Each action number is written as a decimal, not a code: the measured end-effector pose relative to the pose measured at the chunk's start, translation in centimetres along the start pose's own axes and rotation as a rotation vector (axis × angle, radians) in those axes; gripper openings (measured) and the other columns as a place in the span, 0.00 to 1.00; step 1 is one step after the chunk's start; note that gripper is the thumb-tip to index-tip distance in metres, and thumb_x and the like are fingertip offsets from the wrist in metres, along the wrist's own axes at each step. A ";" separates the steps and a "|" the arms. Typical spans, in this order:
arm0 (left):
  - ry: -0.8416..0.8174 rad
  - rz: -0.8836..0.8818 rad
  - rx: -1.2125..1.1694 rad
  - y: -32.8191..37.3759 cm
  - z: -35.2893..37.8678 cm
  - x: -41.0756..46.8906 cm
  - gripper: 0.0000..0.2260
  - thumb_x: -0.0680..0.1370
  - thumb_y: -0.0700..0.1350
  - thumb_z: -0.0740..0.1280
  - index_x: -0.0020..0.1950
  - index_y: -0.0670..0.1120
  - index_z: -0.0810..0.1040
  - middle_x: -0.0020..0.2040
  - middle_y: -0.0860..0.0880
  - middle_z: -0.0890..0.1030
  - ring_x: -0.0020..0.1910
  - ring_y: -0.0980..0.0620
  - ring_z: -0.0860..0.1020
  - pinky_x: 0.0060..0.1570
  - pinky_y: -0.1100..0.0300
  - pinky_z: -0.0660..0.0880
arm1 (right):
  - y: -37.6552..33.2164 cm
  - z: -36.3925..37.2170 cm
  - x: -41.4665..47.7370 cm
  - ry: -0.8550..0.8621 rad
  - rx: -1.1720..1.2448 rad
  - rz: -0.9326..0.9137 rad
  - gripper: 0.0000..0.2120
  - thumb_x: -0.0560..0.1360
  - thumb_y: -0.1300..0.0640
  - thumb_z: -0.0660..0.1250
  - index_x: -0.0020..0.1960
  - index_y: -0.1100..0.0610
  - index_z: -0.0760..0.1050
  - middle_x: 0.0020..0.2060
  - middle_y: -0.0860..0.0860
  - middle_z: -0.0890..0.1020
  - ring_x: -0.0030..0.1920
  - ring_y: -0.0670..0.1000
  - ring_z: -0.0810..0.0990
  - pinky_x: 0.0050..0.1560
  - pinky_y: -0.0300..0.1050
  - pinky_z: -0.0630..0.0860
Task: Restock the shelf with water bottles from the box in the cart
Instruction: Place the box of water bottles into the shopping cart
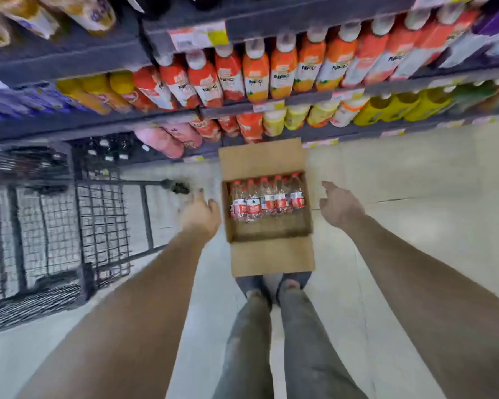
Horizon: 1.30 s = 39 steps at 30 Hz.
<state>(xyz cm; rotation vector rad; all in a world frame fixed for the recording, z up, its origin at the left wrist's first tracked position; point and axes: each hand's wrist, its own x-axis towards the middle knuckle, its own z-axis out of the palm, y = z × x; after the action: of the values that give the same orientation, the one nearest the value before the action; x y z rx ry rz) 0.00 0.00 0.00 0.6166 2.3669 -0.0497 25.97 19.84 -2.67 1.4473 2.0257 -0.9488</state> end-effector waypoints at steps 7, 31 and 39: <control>0.001 -0.080 -0.060 -3.3 11.2 8.4 0.26 0.87 0.52 0.53 0.85 0.47 0.58 0.79 0.40 0.71 0.73 0.34 0.72 0.71 0.42 0.68 | 4.9 7.8 10.5 -0.077 0.027 0.150 0.29 0.82 0.57 0.57 0.82 0.48 0.58 0.73 0.55 0.74 0.70 0.61 0.74 0.67 0.50 0.73; 0.141 0.006 -0.324 -11.1 35.1 30.2 0.34 0.87 0.49 0.62 0.87 0.60 0.45 0.57 0.34 0.84 0.54 0.31 0.83 0.55 0.43 0.79 | 13.8 28.9 30.1 0.167 0.261 0.038 0.30 0.86 0.50 0.53 0.83 0.44 0.42 0.63 0.58 0.81 0.50 0.59 0.82 0.53 0.55 0.80; 0.197 -0.004 -0.380 -11.7 36.8 29.5 0.35 0.87 0.50 0.62 0.85 0.64 0.42 0.33 0.51 0.75 0.33 0.42 0.78 0.44 0.48 0.81 | 14.5 30.4 29.8 0.315 0.289 0.019 0.30 0.84 0.38 0.50 0.82 0.40 0.45 0.49 0.49 0.80 0.35 0.43 0.75 0.35 0.37 0.73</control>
<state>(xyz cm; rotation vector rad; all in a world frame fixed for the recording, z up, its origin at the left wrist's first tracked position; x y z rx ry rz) -2.01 -5.27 -48.27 0.4466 2.4730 0.4680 29.29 18.01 -47.42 1.8673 2.1542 -1.0986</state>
